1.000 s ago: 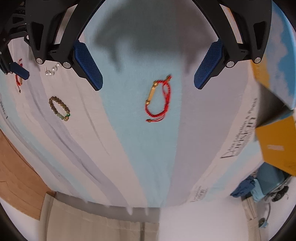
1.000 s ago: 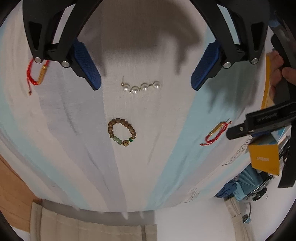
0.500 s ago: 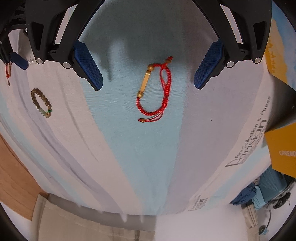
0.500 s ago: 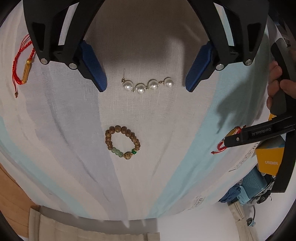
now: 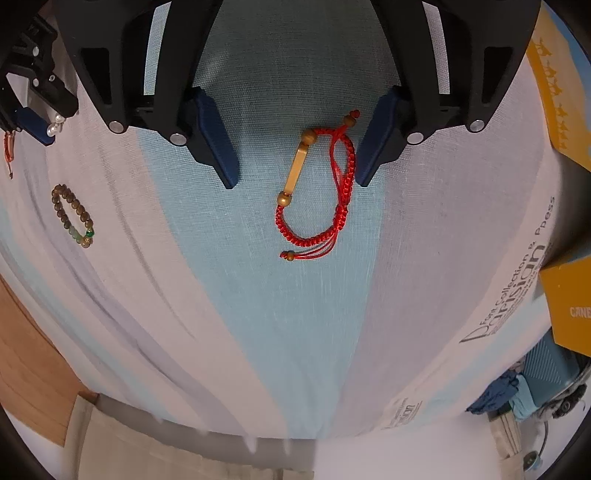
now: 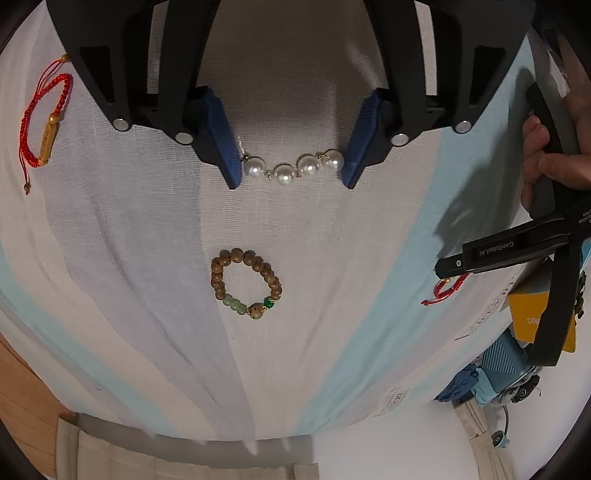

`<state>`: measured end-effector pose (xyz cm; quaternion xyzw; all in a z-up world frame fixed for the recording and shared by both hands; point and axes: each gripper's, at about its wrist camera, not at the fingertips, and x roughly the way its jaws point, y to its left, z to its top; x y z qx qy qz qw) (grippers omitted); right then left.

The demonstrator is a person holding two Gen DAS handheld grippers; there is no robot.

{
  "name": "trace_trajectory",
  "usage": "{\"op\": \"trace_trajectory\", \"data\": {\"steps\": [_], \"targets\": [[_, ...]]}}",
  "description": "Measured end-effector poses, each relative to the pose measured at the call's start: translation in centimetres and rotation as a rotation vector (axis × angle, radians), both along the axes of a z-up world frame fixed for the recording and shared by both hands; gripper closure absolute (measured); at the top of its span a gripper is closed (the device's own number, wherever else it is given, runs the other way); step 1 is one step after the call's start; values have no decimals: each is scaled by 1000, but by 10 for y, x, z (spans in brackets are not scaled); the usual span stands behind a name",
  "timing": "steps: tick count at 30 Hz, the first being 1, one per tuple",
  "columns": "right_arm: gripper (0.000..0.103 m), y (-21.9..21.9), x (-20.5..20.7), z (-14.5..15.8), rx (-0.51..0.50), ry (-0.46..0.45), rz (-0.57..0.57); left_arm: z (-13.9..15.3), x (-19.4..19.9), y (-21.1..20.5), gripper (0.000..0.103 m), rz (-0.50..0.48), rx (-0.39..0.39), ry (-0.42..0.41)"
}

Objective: Organize jewelry
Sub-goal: 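Grasp the red cord gold-bar bracelet with the left tool while the right tool grasps the pearl strand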

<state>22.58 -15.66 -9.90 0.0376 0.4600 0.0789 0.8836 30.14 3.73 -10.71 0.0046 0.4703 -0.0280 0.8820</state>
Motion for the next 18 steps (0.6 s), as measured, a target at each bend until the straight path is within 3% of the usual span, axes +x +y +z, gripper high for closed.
{"op": "trace_trajectory", "data": {"steps": [9,14,18], "targets": [[82,0,1,0,-21,-1,-8,0,1,11,70,19,-18,14],[88,2,0,0,-20,-8,-6,1,3,16,85,23,-31,20],[91,3,-1,1,-16,-15,-7,4,1,17,91,21,-57,16]]}}
